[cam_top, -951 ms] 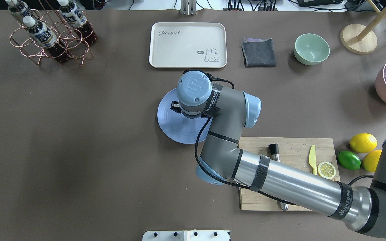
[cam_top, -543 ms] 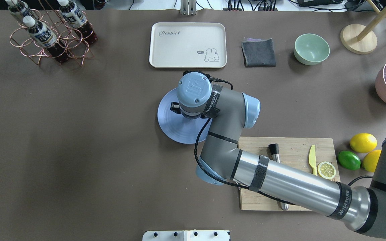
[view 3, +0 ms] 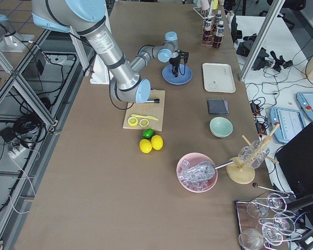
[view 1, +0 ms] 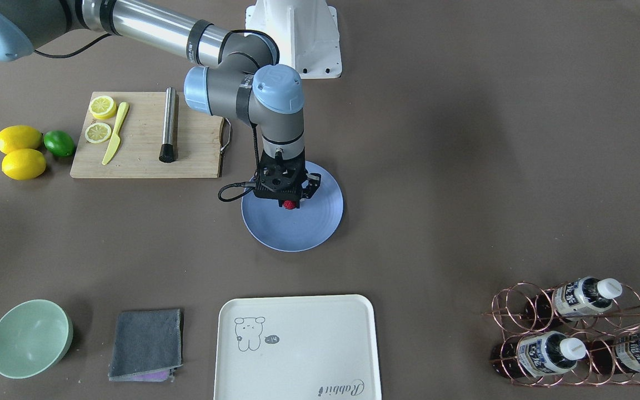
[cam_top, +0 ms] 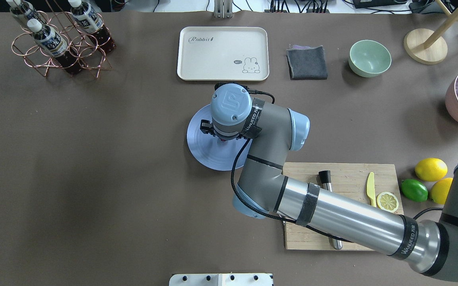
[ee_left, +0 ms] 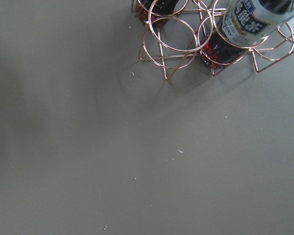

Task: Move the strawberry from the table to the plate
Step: 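Lower the strawberry onto the plate and open the right gripper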

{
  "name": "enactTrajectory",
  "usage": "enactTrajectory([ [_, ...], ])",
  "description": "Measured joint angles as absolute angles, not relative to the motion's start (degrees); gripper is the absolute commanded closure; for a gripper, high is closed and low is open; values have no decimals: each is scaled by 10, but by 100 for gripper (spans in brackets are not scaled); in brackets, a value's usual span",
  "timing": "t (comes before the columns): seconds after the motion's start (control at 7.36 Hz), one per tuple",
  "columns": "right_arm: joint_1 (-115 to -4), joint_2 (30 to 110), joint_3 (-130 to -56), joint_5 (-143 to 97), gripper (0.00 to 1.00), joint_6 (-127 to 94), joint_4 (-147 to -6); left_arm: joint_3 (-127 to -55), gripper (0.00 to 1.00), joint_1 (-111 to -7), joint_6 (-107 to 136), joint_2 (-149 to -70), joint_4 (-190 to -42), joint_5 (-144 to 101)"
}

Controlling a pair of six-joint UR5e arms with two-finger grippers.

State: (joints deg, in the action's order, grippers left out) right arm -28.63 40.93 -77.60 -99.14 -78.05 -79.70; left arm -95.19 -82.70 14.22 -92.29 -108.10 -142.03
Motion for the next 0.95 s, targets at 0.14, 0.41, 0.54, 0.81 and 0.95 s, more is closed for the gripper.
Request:
enactTrajectory([
  [0.14, -298, 409, -788, -1006, 0, -775, -801, -952, 2, -827, 142, -923, -1081, -1420],
  [0.41, -349, 414, -831, -1061, 0, -732, -854, -951, 2, -829, 142, -922, -1081, -1419],
  [0.54, -387, 427, -866, -1092, 0, -675, -906, -949, 2, -836, 141, -920, -1079, -1416],
  [0.81, -477, 506, -944, -1153, 0, -531, -968, -939, 2, -864, 112, -912, -1074, -1405],
  [0.95, -532, 558, -975, -1189, 0, -457, -977, -928, 2, -883, 69, -909, -1064, -1392],
])
